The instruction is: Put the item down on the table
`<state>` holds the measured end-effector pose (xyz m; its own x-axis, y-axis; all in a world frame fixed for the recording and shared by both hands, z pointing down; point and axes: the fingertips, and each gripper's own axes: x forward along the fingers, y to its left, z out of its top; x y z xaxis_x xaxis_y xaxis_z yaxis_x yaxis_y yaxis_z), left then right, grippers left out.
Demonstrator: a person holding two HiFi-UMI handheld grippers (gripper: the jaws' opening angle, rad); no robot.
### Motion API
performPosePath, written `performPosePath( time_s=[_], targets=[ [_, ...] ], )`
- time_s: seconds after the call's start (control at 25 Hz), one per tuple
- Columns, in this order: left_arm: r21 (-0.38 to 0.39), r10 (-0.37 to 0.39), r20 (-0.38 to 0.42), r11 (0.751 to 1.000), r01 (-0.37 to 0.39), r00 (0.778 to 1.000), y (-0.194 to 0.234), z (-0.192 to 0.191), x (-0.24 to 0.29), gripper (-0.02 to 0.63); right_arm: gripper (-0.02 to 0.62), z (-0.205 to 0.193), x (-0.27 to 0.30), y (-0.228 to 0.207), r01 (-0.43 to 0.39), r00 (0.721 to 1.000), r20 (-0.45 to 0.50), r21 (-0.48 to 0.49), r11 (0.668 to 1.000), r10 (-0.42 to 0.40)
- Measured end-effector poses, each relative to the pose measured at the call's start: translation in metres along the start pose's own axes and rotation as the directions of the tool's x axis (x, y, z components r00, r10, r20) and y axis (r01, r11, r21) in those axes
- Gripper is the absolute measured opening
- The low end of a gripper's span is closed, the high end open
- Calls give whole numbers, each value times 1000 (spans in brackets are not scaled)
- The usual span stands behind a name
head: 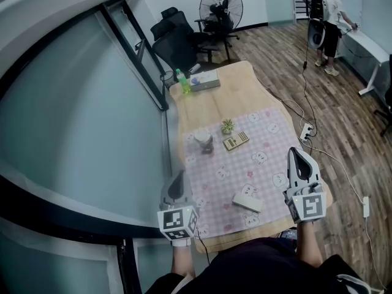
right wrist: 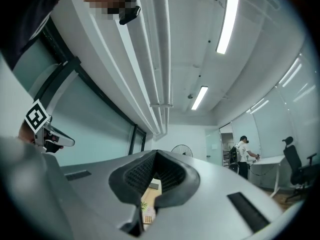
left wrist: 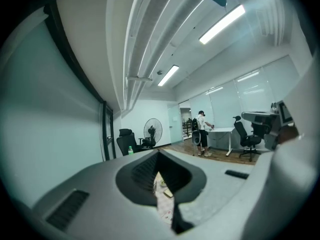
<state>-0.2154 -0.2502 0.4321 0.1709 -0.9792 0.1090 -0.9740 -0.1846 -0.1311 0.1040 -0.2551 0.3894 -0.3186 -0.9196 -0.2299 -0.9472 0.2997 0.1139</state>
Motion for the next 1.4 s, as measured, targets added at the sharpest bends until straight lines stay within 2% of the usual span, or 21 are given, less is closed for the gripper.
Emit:
performPosePath(
  time_s=[0.2,0.44,0.84,1.4],
  targets=[
    [1,-6,24,1000,6,1000,-1,5,-3,0,14,-3,-2,-3,14,1000,-16,7,1000,-13],
    [31,-12,16,999,11,1000,-6,7,-6,0,14,-16,-3,-8,6,998,-70,35,999,-3],
    [50,-10,11,999,10,1000,-9,11,-10,0,14,-6,-6,-3,-27,998,-49,32,999,28],
    [24,-2,25,1000,1,1000,-2,14,-17,0,14,-3,-6,10,-78,996,-42,31,996,79]
  ],
)
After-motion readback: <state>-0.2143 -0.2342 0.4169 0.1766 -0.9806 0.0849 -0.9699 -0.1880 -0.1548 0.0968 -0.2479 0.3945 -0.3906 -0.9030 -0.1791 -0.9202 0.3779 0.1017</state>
